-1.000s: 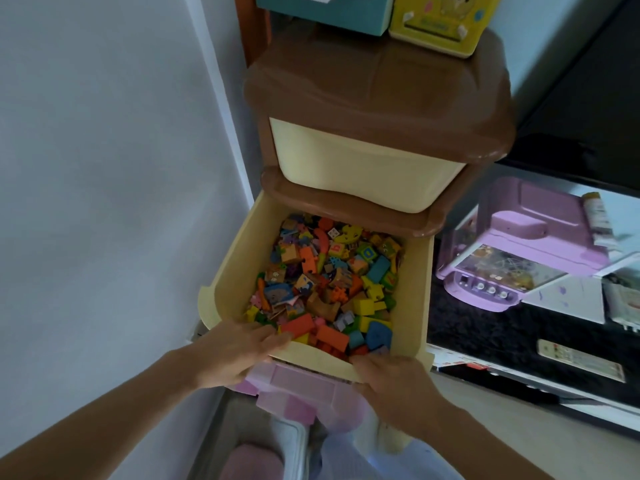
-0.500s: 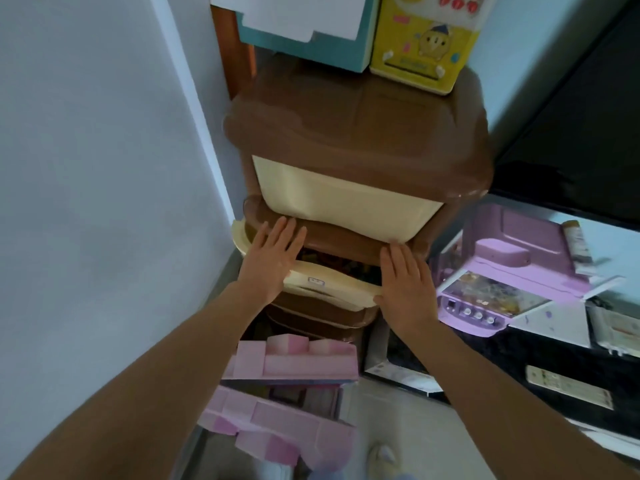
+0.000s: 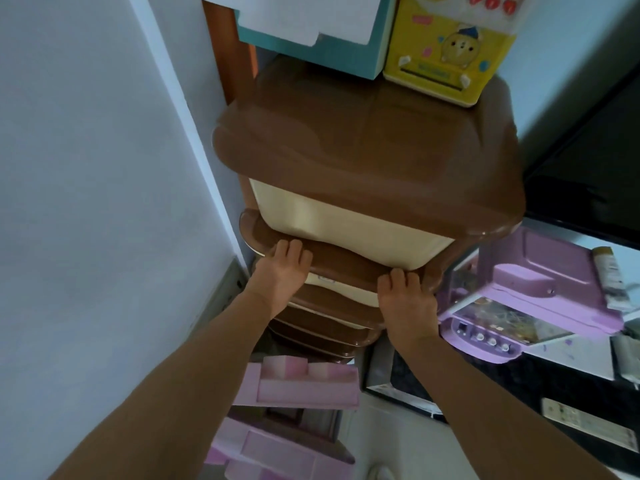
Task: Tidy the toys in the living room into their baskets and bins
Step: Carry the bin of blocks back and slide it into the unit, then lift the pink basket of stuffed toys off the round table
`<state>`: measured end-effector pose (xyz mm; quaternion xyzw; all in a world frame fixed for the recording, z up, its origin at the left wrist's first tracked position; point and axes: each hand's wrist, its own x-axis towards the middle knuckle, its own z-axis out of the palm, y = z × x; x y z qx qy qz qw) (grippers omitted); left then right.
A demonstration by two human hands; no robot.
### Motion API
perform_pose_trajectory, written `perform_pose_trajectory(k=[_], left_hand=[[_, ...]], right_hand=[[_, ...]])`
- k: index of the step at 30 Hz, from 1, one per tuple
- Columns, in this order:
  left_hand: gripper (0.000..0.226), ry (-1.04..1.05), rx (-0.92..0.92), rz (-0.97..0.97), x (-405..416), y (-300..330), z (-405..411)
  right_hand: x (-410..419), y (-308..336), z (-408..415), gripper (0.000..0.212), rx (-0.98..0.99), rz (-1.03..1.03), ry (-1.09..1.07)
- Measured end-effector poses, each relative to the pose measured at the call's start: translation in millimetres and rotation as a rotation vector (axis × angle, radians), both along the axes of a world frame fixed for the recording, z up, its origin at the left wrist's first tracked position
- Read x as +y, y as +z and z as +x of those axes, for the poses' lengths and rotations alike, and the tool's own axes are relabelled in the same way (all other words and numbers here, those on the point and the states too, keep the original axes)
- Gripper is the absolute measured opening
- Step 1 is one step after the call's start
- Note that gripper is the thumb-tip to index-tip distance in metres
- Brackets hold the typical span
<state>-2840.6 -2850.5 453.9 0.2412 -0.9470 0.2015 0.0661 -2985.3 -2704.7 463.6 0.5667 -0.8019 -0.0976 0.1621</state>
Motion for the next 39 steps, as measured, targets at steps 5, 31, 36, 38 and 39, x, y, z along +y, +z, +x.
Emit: perform_pose_trajectory(k=[5,31,36,38,39], left_hand=[[0.029,0.125,-0.019,0.193,5.4,-0.5,-7.0],[0.094,1.174,0.464,0.864,309.9,61.3,165.9],[0.098,1.486,0.656,0.766,429.1,72.4,235.4],[0.061,1.606,0.697,0.745,471.8,74.9,257.1],[0.053,1.674,0.727,0.705,499.3,76.0,269.4]], right_hand=[[-2.2,1.3,1.7,0.025,0.022,-0.008,-0.02],[112.5,34.8,114.4,0.064,-0.676,0.38,0.912],[166.9,47.7,215.2,0.067,-0.671,0.571,1.224],[190.6,51.7,246.0,0.067,-0.671,0.634,1.32],[206.3,53.9,265.9,0.067,-0.657,0.669,1.382]])
